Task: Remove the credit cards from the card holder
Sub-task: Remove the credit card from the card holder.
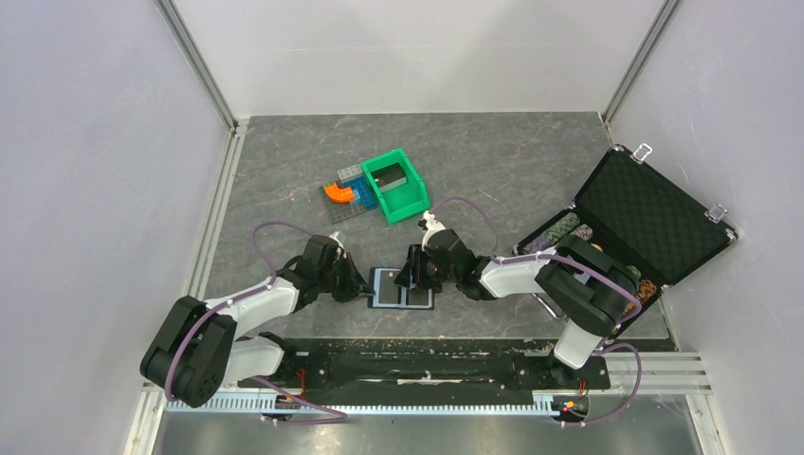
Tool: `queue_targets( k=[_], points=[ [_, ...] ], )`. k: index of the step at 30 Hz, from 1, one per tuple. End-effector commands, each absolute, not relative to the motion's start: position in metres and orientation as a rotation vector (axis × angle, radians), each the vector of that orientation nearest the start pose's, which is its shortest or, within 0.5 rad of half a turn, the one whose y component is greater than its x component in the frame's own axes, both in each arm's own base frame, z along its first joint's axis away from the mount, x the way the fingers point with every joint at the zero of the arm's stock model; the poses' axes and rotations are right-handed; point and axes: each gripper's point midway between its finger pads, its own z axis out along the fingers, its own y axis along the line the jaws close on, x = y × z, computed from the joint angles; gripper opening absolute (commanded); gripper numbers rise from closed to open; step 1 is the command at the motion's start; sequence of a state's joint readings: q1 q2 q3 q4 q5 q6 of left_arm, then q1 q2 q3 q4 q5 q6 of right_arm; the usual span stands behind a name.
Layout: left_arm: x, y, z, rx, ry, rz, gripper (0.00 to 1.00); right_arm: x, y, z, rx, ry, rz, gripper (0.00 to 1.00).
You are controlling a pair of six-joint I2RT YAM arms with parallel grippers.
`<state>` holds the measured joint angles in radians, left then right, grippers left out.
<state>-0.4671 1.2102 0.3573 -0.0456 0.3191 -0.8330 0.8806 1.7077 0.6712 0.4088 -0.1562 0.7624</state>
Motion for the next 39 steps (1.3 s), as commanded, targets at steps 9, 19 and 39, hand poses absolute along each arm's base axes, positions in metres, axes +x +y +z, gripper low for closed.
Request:
queue_targets(
  k=[9,19,39],
  points=[
    [0.182,-0.195,0.013,-0.322,2.651,-0.937,0.1,0.219,0.359,0.031,-0.198,2.375,1.113,0.33],
    [0.18,-0.195,0.011,-0.336,2.658,-0.942,0.1,0.216,0.359,0.032,-0.181,2.361,1.168,0.22],
    [0.179,-0.187,0.003,-0.357,2.688,-0.864,0.1,0.224,0.335,0.036,-0.171,2.322,1.194,0.0]
  ],
)
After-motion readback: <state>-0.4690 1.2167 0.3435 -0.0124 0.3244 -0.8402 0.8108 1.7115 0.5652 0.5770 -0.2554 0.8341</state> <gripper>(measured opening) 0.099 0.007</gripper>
